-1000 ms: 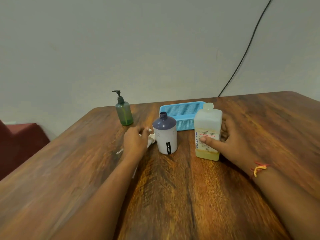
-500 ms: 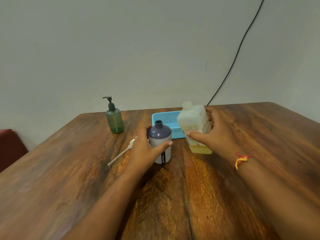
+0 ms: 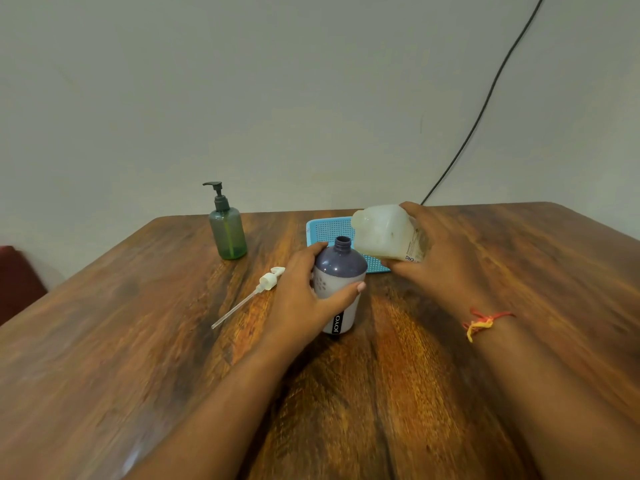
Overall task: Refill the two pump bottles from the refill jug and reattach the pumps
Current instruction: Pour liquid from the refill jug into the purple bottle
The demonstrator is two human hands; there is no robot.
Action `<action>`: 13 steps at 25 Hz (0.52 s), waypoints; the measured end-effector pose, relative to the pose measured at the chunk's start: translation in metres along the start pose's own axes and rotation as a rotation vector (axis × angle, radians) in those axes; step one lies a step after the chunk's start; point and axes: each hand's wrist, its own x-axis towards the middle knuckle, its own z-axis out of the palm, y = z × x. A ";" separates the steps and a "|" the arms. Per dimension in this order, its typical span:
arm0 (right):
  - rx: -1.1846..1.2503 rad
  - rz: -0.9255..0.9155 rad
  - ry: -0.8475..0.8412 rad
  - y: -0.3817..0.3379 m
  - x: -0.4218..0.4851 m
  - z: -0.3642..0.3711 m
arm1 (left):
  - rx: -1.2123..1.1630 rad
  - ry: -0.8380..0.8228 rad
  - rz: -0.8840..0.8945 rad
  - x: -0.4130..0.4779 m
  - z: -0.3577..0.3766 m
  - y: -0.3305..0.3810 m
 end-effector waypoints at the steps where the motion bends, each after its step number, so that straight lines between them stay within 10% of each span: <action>1: -0.017 -0.014 0.012 0.000 0.000 -0.001 | 0.011 0.001 0.012 0.000 0.000 0.000; 13: -0.147 -0.142 0.088 0.001 -0.002 -0.001 | -0.047 0.014 0.026 -0.002 0.000 0.008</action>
